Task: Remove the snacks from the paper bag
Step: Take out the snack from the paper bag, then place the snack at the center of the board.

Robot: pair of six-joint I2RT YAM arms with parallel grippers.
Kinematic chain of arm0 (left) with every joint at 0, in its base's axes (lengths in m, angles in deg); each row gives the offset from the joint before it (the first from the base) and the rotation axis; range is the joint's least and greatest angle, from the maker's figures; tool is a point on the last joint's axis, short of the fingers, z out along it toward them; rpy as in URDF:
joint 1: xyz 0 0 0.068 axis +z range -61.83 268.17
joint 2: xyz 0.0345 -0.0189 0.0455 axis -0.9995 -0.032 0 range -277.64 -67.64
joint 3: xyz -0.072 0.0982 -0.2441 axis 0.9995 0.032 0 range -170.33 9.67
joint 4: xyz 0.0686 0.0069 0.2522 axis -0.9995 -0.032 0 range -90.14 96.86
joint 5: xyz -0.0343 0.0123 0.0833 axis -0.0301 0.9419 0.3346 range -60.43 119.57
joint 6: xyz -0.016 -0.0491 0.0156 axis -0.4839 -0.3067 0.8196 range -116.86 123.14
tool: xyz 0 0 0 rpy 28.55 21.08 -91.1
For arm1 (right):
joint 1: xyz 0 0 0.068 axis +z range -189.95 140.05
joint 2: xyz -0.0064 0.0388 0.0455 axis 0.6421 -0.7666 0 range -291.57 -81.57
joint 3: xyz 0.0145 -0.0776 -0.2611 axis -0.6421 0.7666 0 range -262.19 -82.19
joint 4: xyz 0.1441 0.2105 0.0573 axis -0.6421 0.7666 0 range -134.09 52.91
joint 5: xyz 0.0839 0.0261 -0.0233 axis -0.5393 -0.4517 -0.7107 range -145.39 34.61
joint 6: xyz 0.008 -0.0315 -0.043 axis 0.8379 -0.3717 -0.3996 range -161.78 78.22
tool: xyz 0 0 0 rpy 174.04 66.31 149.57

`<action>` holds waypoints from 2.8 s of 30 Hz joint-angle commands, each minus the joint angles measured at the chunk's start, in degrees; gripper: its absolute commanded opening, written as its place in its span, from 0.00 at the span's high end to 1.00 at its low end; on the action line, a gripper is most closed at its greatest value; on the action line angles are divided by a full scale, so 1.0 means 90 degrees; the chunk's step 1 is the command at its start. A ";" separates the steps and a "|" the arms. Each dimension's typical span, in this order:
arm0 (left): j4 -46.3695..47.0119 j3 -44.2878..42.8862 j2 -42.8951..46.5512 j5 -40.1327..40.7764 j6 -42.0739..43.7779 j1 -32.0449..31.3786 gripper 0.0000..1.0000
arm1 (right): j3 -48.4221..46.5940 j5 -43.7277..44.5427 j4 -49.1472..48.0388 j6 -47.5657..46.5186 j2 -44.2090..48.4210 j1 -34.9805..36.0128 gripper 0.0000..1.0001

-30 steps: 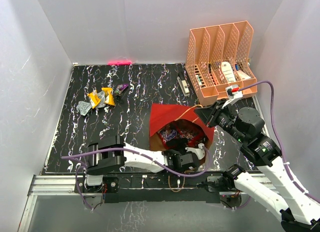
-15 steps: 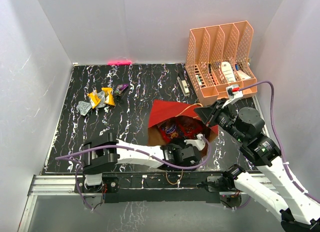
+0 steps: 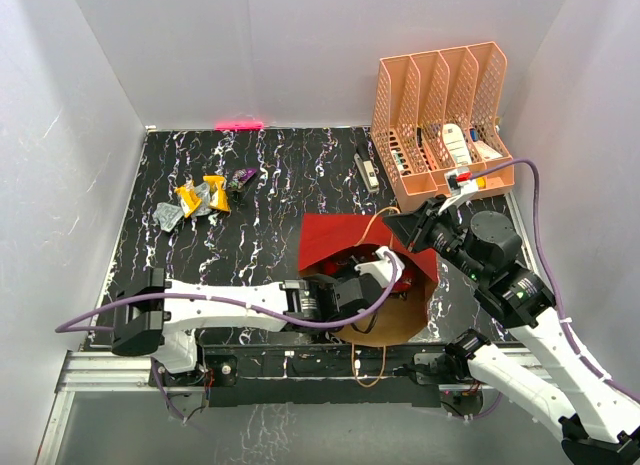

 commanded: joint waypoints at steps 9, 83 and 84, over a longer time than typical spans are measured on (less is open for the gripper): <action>0.0543 -0.0653 0.1258 0.0010 0.0188 -0.0015 1.00 | 0.0065 0.0030 -0.0455 0.0042 0.0078 0.0003 0.93; -0.1347 -0.7505 -0.3535 -0.4452 -0.0789 0.6518 1.00 | 0.0124 0.0741 0.0068 0.0306 0.0525 0.0003 0.93; -0.1120 -0.7069 -0.3343 -0.4519 -0.0734 0.6518 1.00 | 0.0109 0.0738 0.0057 0.0306 0.0502 0.0002 0.93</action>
